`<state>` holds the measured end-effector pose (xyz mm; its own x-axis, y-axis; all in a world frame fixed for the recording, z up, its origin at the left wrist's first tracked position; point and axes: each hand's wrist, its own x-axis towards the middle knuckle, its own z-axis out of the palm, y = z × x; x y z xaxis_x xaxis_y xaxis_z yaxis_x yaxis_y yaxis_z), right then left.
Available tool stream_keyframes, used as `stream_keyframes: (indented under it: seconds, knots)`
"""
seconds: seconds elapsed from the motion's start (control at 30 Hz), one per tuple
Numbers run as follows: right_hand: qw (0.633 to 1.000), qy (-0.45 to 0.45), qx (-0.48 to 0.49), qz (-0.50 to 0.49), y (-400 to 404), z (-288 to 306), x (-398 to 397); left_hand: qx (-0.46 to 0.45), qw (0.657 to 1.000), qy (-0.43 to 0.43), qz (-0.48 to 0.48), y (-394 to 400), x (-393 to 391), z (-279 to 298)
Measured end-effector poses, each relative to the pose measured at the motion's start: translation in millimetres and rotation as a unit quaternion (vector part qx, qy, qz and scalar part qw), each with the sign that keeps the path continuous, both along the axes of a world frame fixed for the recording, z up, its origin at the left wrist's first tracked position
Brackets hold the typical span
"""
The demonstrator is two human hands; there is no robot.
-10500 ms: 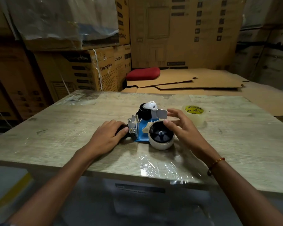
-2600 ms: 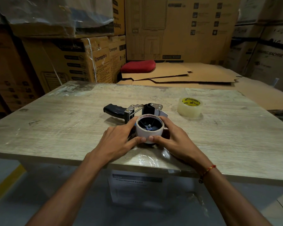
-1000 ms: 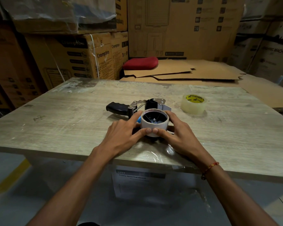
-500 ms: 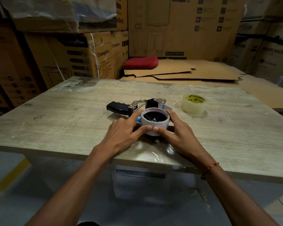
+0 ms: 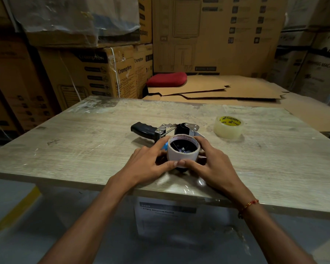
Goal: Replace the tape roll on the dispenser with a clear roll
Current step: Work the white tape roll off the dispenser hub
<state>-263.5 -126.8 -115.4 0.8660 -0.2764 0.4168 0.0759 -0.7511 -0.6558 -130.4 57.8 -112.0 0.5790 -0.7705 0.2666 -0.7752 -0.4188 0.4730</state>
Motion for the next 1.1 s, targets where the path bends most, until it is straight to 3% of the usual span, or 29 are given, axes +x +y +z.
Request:
stream_keyframes:
  seconds: [0.07,0.37,0.9,1.03,1.1]
  knots:
    - [1.000,-0.008,-0.022,-0.006,0,0,0,0.003,1.000,-0.007,-0.005,0,-2,2]
    - [0.993,0.012,0.085,0.087,-3,3,1,-0.005,0.999,-0.046,0.029,-5,-4,-1]
    - [0.993,0.025,0.098,0.062,-2,3,1,-0.015,0.993,-0.101,0.057,-6,-6,-9]
    - [0.997,0.055,0.036,0.043,3,16,9,-0.026,0.994,-0.094,0.047,-5,-9,-9]
    - [0.997,0.037,0.055,0.043,7,15,9,-0.028,0.994,-0.096,0.050,-5,-9,-10]
